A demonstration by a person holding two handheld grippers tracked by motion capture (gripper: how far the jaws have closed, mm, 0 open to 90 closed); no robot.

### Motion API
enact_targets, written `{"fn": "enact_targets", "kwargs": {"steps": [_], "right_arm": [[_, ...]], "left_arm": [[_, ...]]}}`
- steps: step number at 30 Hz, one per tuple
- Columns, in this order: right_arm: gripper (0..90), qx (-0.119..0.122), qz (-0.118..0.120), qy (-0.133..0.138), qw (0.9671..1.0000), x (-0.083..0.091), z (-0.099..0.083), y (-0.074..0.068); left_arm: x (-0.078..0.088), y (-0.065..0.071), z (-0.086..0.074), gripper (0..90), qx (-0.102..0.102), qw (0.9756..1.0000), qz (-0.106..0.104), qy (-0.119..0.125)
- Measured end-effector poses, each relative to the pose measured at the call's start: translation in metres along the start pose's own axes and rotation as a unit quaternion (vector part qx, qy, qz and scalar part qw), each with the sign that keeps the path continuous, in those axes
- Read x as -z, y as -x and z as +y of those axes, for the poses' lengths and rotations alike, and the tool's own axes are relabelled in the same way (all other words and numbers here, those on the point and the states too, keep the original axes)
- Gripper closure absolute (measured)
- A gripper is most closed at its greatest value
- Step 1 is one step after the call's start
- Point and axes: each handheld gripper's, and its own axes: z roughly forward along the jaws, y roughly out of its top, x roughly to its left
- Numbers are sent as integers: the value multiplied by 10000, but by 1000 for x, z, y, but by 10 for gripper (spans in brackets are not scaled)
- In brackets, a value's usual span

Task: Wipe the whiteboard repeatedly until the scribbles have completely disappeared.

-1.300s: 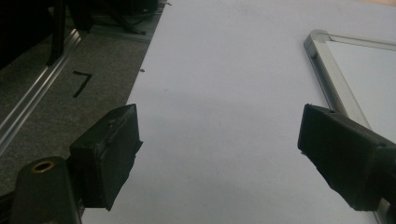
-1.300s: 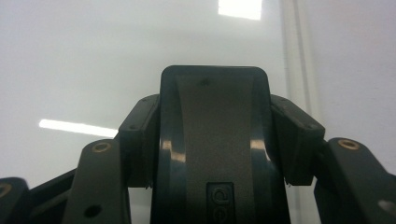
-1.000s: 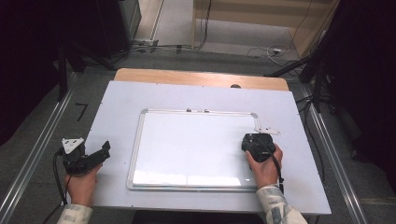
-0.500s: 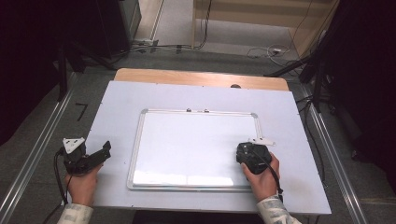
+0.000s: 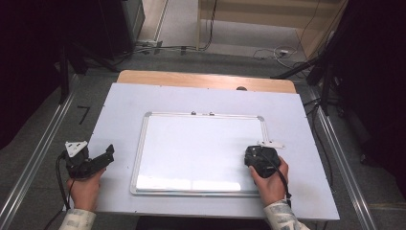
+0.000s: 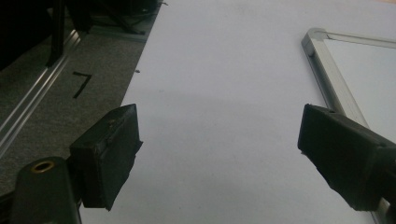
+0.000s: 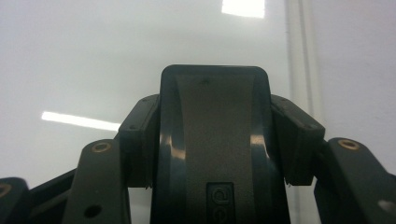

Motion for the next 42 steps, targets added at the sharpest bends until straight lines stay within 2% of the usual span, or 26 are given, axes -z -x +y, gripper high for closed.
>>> {"fn": "enact_targets", "kwargs": {"steps": [6,7,11,18,25,29,34,42], "right_arm": [[394,256,219,-4,9994,-5,7,-26],[394,318,258,-6,9992,-9,13,-33],[394,286,256,5,9993,-18,24,-36],[393,88,95,1,9999,-40,49,-22],[393,-261,-171,3,9995,-54,63,6],[393,-397,-271,-22,9988,-54,63,20],[393,-394,-286,26,9988,-48,54,27],[393,-208,-153,44,9997,-30,33,17]], "left_arm": [[-1,0,0,135,17,10000,-18,12],[-1,0,0,135,17,10000,-17,11],[0,-1,0,135,21,10000,-20,4],[0,-1,0,135,24,10000,-20,3],[0,-2,0,135,37,10000,-20,3],[0,-2,0,135,45,10000,-10,7],[0,-2,0,135,29,10000,-10,-8],[-1,-1,0,135,20,10000,6,-12]]}}
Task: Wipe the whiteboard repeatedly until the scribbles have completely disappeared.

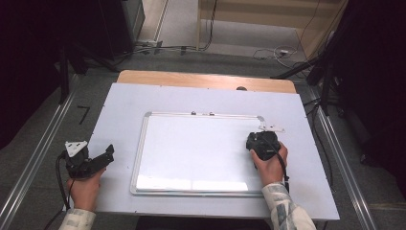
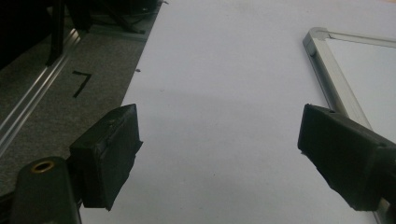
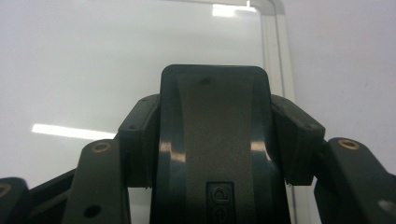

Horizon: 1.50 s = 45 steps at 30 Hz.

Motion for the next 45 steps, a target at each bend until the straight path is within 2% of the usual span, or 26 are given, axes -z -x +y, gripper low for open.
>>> {"fn": "enact_targets", "kwargs": {"steps": [4,9,13,16,21,25,29,33,37,45], "right_arm": [[393,194,132,-6,9997,10,-11,-11],[394,450,349,11,9984,17,-19,-33],[393,493,416,-10,9979,13,-12,-44],[393,482,380,5,9981,4,-3,-47],[393,260,223,10,9994,-13,16,-41],[393,108,79,9,9999,-24,28,-30],[393,-31,-28,-6,10000,-26,31,-16],[392,-78,-62,12,10000,-22,25,-7],[393,-23,-27,31,10000,-15,16,-3],[393,247,184,67,9995,5,-7,-16]], "left_arm": [[0,1,0,135,-9,10000,-6,5],[0,2,0,135,-8,10000,-10,9],[0,1,0,135,-6,10000,-16,7],[0,0,0,134,3,10000,-18,13],[1,-1,0,135,14,10000,-21,10],[1,-1,0,135,46,10000,-16,35],[1,-2,0,135,51,10000,-14,35],[1,-2,0,135,53,10000,-15,35],[1,-1,0,135,18,10000,-11,10],[1,0,0,135,1,10000,13,-13]]}}
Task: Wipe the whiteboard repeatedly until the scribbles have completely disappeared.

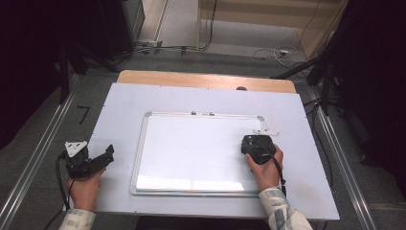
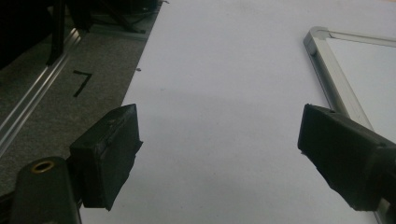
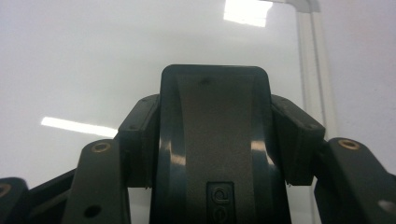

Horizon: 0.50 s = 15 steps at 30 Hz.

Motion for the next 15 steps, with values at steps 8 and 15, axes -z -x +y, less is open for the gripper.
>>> {"fn": "enact_targets", "kwargs": {"steps": [8,15], "right_arm": [[393,-77,333,-76,9994,9,-3,-15],[392,-19,506,301,9983,35,8,-24]], "left_arm": [[-1,-1,0,135,27,10000,5,3],[0,-1,0,135,43,10000,-6,24]]}}
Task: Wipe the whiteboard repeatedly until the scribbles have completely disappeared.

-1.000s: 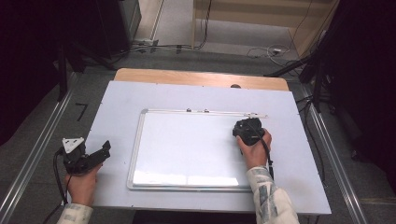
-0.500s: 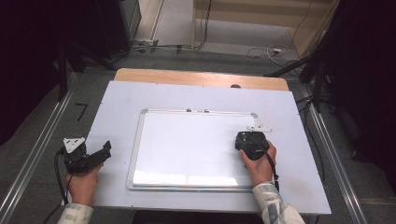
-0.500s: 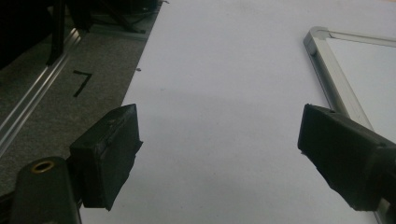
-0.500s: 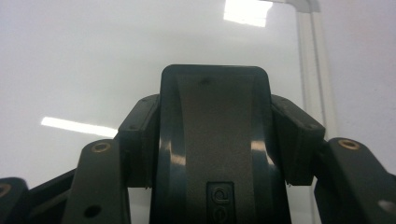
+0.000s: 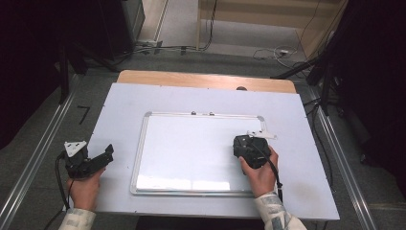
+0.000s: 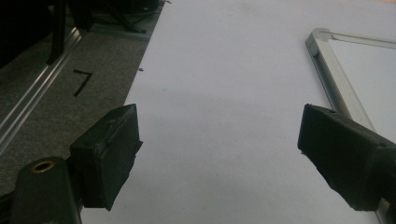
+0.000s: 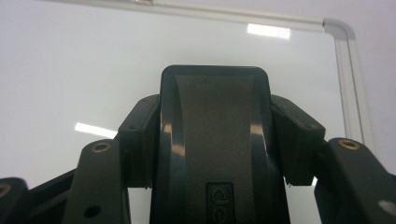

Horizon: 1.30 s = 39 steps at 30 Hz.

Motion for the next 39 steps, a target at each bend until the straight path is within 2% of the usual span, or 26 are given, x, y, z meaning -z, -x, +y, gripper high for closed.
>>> {"fn": "enact_targets", "kwargs": {"steps": [6,18,24,28,39], "right_arm": [[392,-102,6,133,9999,15,4,5],[392,-579,-191,308,9977,27,10,40],[391,-687,-281,302,9968,25,11,49],[391,-673,-329,294,9968,23,12,51],[391,-717,-450,286,9960,6,27,55]], "left_arm": [[0,0,0,135,22,10000,-10,22],[0,0,0,135,16,10000,-2,20],[0,0,0,135,-7,10000,-5,-1],[0,0,0,135,-6,10000,-3,-5],[0,0,0,135,-16,10000,8,-14]]}}
